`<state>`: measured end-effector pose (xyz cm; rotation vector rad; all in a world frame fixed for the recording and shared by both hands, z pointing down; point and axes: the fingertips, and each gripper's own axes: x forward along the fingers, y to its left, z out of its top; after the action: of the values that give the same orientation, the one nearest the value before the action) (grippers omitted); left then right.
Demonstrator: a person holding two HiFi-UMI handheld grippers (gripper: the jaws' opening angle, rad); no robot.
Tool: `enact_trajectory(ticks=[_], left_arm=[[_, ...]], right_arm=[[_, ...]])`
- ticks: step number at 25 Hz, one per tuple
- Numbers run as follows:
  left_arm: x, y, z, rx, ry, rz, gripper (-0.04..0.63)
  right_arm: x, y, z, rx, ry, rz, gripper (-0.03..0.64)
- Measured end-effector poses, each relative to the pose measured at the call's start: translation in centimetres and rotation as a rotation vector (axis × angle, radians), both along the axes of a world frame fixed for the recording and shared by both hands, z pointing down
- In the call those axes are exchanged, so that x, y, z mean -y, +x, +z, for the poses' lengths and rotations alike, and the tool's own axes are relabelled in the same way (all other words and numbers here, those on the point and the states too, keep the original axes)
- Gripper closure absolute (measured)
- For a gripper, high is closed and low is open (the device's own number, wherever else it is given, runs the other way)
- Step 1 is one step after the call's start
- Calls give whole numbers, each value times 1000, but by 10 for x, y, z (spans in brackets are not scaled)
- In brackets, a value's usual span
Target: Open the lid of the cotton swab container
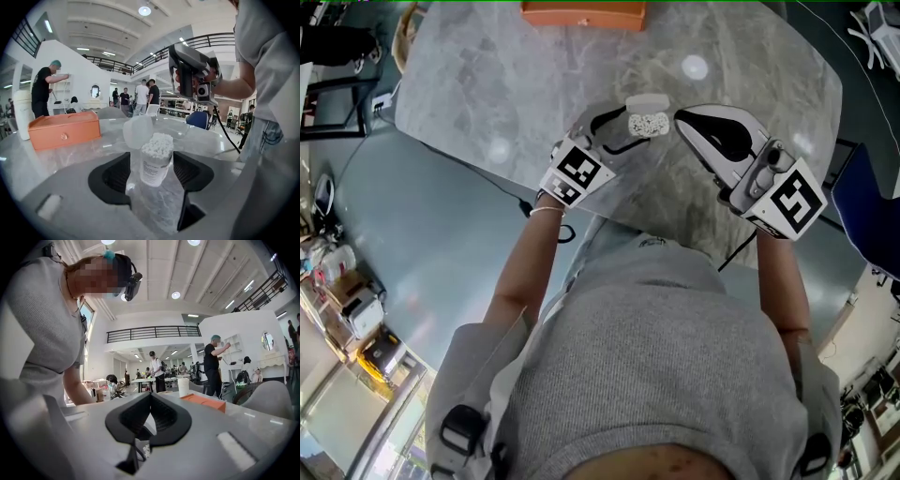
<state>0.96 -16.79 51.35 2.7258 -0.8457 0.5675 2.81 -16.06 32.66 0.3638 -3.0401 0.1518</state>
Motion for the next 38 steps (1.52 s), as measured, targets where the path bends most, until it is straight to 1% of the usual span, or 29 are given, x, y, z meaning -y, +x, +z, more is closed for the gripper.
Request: enact_trajectory(ticks=[4, 8, 11, 15, 19, 24, 26, 30, 33, 36, 38], left_arm=[[-5, -3, -19, -39, 32, -23, 307], [-5, -12, -41, -80, 77, -86, 308], [-4, -15, -58, -85, 123, -107, 368], [-5, -10, -87, -95, 191, -101, 405], [-5, -6, -116, -113, 252, -105, 468], [0, 1, -142, -108, 336, -93, 480], [-3, 3, -146, -98, 343, -89, 494], [-8, 6, -152, -105, 331, -118, 565], [-1, 8, -159, -120, 348, -142, 566], [2, 11, -163, -100, 375, -147, 595], [5, 13, -165, -101, 383, -154, 597]], right_arm=[[2, 3, 0, 10, -8, 36, 614], [5, 6, 2, 20, -19, 79, 614], [8, 10, 4, 27, -25, 109, 614], [10, 11, 4, 25, -26, 131, 614], [6, 9, 3, 31, -27, 135, 614], [10, 8, 3, 42, -7, 141, 614], [9, 9, 2, 51, -13, 153, 614], [2, 10, 1, 62, -36, 170, 614], [7, 11, -3, 71, -20, 176, 614], [11, 13, -8, 85, -18, 192, 614], [13, 15, -9, 92, -20, 199, 614]])
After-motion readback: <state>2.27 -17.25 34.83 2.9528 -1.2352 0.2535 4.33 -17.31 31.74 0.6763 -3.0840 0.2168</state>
